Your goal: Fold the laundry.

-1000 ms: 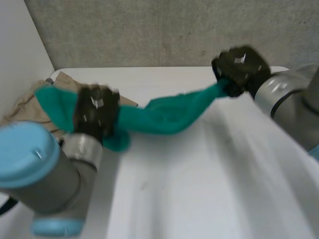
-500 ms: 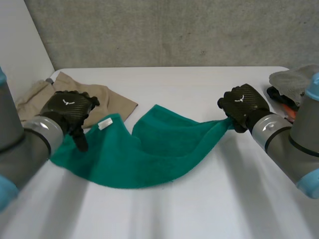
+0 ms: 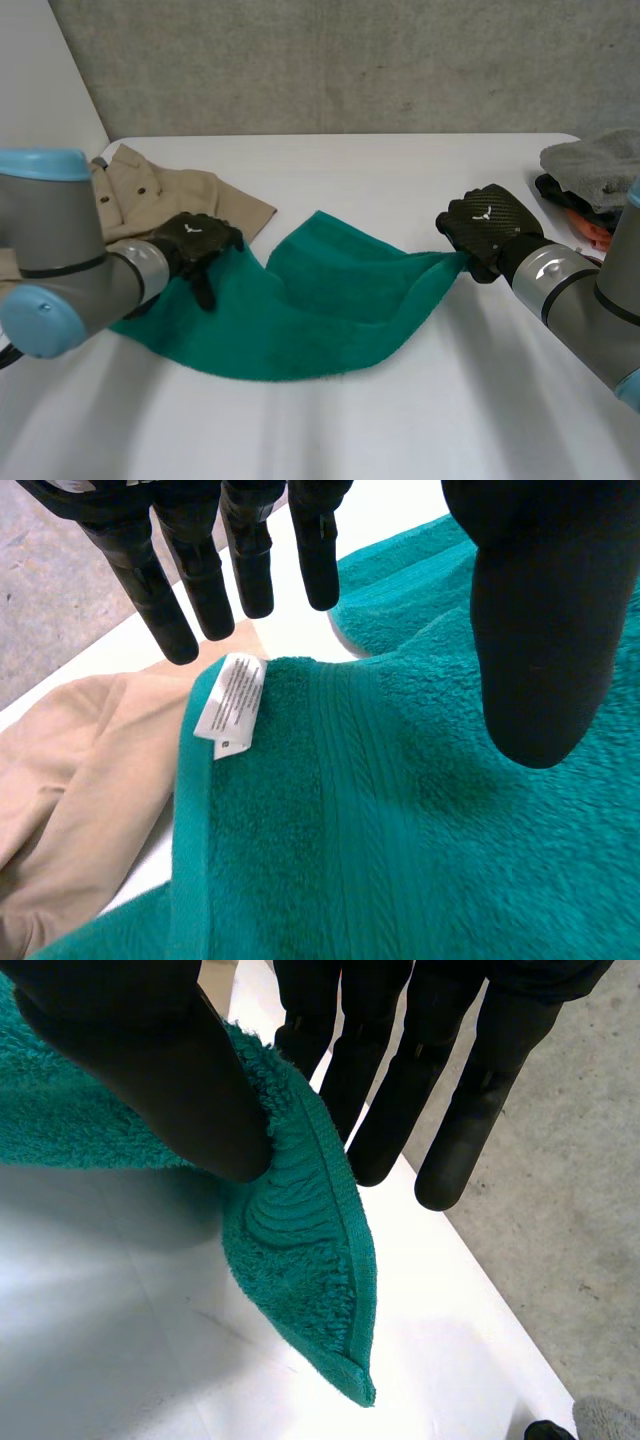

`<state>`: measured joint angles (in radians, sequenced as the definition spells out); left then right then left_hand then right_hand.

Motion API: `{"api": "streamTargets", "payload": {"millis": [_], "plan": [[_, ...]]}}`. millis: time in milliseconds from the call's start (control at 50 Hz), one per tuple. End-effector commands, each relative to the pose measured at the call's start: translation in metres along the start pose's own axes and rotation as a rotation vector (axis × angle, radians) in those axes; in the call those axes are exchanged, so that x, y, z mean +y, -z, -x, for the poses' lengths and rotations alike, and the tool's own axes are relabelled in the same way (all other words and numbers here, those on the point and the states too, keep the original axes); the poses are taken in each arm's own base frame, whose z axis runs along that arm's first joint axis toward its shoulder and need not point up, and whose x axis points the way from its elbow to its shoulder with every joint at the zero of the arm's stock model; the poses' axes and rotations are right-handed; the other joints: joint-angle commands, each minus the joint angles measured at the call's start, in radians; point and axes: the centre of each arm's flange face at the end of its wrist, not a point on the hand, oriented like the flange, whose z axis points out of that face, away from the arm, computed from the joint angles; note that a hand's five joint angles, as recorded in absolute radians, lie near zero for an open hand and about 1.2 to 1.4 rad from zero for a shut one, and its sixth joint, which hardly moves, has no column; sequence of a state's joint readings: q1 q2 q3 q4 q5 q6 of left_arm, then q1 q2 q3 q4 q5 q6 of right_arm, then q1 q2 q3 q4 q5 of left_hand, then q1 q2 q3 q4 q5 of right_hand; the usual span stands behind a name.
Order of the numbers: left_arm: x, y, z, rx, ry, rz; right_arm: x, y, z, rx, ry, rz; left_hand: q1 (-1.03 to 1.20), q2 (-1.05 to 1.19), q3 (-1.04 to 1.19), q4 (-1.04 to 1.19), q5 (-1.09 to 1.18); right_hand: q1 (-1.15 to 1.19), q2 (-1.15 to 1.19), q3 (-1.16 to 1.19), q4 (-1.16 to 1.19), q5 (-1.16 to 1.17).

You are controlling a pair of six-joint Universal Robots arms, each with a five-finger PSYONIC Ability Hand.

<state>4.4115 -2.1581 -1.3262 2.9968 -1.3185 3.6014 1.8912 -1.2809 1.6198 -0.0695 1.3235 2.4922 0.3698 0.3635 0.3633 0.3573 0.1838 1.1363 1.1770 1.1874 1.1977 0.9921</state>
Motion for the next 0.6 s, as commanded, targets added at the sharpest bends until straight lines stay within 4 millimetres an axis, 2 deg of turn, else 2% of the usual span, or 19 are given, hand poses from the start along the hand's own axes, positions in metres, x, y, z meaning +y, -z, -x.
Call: {"api": "streamTargets", "payload": {"millis": [20,80,140,160,180,220,300,320,380,400,440,460,500,520,600], "plan": [[0.011,-0.018,-0.012,-0.002,-0.057,0.025,-0.001,-0.004,-0.002,0.005,0.012,-0.005,0.105,0.111,0.111,0.117,0.116,0.260,0.219,0.209,0.199,0.230],[0.014,-0.023,-0.018,0.008,-0.084,0.029,0.000,-0.008,-0.002,0.002,0.020,-0.003,0.163,0.170,0.170,0.176,0.175,0.260,0.219,0.209,0.199,0.230],[0.014,-0.029,-0.021,0.014,-0.117,0.024,0.003,-0.014,-0.001,-0.001,0.036,0.004,0.339,0.345,0.346,0.352,0.351,0.260,0.219,0.209,0.199,0.230],[0.012,-0.030,-0.020,0.012,-0.124,0.017,0.003,-0.015,-0.001,-0.002,0.042,0.005,0.444,0.451,0.451,0.457,0.456,0.260,0.219,0.209,0.199,0.230],[0.009,-0.032,-0.020,0.006,-0.134,0.007,0.003,-0.019,-0.001,-0.003,0.054,0.005,0.716,0.722,0.722,0.728,0.727,0.260,0.219,0.209,0.199,0.230],[0.005,-0.034,-0.020,0.000,-0.145,-0.010,0.004,-0.022,-0.001,-0.002,0.067,0.006,0.976,0.982,0.982,0.988,0.987,0.260,0.219,0.209,0.199,0.230],[-0.022,-0.035,-0.013,-0.054,-0.168,-0.098,0.002,-0.037,-0.009,0.034,0.098,-0.007,1.026,1.033,1.033,1.039,1.038,0.260,0.219,0.209,0.199,0.230],[-0.037,-0.035,-0.008,-0.093,-0.179,-0.149,-0.003,-0.045,-0.018,0.076,0.110,-0.021,1.026,1.033,1.033,1.039,1.038,0.260,0.219,0.209,0.199,0.230],[-0.064,-0.036,0.005,-0.175,-0.198,-0.250,-0.018,-0.058,-0.036,0.168,0.120,-0.063,1.026,1.033,1.033,1.039,1.038,0.260,0.219,0.209,0.199,0.230],[-0.086,-0.035,0.017,-0.251,-0.206,-0.329,-0.033,-0.065,-0.055,0.261,0.117,-0.108,1.026,1.033,1.033,1.039,1.038,0.260,0.219,0.209,0.199,0.230],[-0.111,-0.030,0.032,-0.340,-0.208,-0.416,-0.051,-0.071,-0.077,0.370,0.099,-0.174,1.026,1.033,1.033,1.039,1.038,0.260,0.219,0.209,0.199,0.230],[-0.135,-0.021,0.048,-0.437,-0.202,-0.501,-0.071,-0.072,-0.101,0.490,0.065,-0.256,1.026,1.033,1.033,1.039,1.038,0.260,0.219,0.209,0.199,0.230],[-0.160,-0.008,0.064,-0.539,-0.185,-0.591,-0.092,-0.069,-0.123,0.602,0.025,-0.354,1.026,1.033,1.033,1.039,1.038,0.260,0.219,0.209,0.199,0.230],[-0.179,0.006,0.075,-0.613,-0.167,-0.670,-0.109,-0.065,-0.142,0.691,-0.010,-0.451,1.026,1.033,1.033,1.039,1.038,0.260,0.219,0.209,0.199,0.230],[-0.210,0.043,0.088,-0.728,-0.115,-0.831,-0.140,-0.049,-0.166,0.803,-0.031,-0.631,1.026,1.033,1.033,1.039,1.038,0.260,0.219,0.209,0.199,0.230]]}}
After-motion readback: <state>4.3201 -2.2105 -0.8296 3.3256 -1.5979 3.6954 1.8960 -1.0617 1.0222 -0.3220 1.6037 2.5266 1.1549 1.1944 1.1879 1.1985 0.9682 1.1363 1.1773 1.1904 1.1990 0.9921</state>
